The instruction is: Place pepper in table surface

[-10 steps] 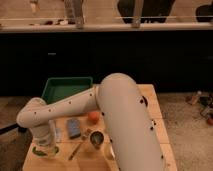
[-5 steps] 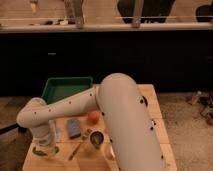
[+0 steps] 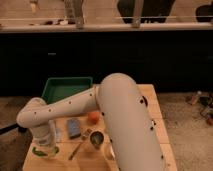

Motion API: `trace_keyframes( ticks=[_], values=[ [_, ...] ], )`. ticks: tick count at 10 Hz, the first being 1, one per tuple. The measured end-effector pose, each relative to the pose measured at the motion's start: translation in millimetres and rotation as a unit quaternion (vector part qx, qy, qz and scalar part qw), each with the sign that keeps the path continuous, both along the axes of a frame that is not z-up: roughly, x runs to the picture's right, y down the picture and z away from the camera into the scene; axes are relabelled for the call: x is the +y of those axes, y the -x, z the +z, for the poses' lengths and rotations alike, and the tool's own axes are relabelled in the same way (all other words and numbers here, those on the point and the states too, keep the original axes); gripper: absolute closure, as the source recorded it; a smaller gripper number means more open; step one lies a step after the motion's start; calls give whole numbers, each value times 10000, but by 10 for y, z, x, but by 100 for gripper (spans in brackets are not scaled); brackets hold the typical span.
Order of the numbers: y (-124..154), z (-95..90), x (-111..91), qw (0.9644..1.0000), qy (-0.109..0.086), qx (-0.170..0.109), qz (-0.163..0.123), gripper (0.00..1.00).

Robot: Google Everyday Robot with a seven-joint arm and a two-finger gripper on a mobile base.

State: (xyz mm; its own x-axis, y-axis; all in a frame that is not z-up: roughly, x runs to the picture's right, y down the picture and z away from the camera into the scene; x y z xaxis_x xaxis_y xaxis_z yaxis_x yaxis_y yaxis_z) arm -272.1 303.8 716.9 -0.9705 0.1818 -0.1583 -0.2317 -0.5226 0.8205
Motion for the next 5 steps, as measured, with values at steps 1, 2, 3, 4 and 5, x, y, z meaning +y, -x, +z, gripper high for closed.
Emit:
trace_keyframes(
  ticks=[1,2,3,4,5],
  values=[
    [0,0,0,10000,0,0,0,43],
    [0,0,0,10000,0,0,0,35],
    [0,0,0,10000,0,0,0,24],
    [0,0,0,10000,0,0,0,20],
    [0,0,0,10000,0,0,0,20]
  ],
)
